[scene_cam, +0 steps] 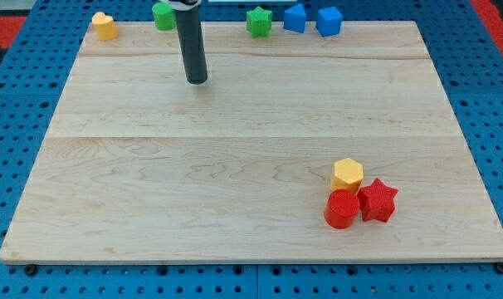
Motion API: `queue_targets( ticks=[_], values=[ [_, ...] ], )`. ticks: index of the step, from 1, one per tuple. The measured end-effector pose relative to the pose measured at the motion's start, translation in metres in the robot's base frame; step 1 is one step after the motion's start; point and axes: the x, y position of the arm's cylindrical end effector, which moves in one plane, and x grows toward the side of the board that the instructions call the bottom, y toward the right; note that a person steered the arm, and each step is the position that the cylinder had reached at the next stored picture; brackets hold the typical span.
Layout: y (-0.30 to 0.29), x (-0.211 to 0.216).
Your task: Move your arm towards the top left
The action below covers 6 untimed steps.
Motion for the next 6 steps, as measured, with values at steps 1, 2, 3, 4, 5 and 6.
queue_targets(
  ticks=[1, 2, 3, 4, 5, 6],
  values=[
    [-0.0003, 0.0000],
    [-0.0003, 0.0000],
    [-0.0003, 0.0000],
    [-0.0004, 0.0000],
    [-0.0004, 0.0000],
    [-0.0005, 0.0000]
  ],
)
